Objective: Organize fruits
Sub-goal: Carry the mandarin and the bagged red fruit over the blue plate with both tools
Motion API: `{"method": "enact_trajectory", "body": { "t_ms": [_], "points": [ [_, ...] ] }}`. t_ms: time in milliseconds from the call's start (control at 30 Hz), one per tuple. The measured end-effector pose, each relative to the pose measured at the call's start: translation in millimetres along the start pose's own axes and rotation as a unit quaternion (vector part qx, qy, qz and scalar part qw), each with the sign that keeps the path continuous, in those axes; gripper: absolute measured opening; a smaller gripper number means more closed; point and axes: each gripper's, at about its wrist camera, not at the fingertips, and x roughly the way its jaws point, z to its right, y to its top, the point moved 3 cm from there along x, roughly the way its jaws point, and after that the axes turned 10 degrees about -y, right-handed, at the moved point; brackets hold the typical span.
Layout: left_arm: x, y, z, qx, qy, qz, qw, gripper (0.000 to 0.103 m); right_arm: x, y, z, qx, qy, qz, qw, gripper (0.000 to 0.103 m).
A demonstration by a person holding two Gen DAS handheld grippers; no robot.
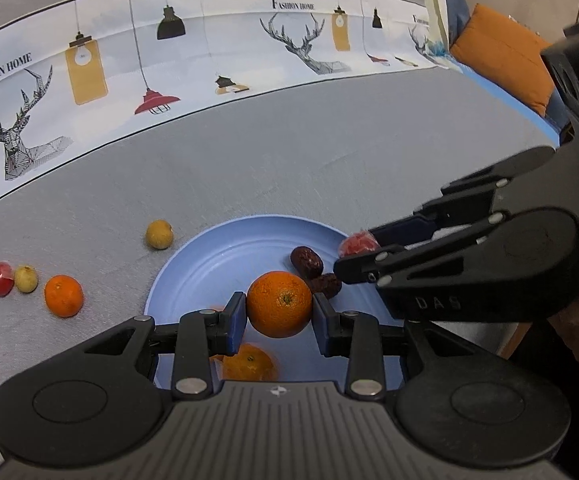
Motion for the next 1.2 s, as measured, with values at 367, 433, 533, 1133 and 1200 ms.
{"method": "enact_trajectory", "body": {
  "t_ms": [367, 433, 533, 1133, 1200],
  "points": [
    [12, -6, 6, 0.018, -0.008, -0.035, 0.9992, 0.039, 1, -1, -2, -0.005, 0.002, -0.005, 1.0, 0.032],
    [14, -7, 8, 0.024, -0.011, -0.04, 0.9988, 0.039, 2, 0, -2, -0.004, 0.001, -0.006, 1.0, 0.032],
    [16, -9, 12, 0.032, -0.019, -0.047, 0.9982, 0.039, 2, 0, -2, -0.004, 0.002, -0.003, 1.0, 0.032],
    [19, -10, 12, 0.028, -0.018, -0.059, 0.9977, 0.039, -2, 0, -1, -0.003, 0.01, 0.001, 1.0, 0.032],
    [18, -9, 11, 0.026, -0.017, -0.059, 0.9978, 0.039, -2, -1, -1, -0.004, 0.011, 0.001, 1.0, 0.032]
  ]
}}
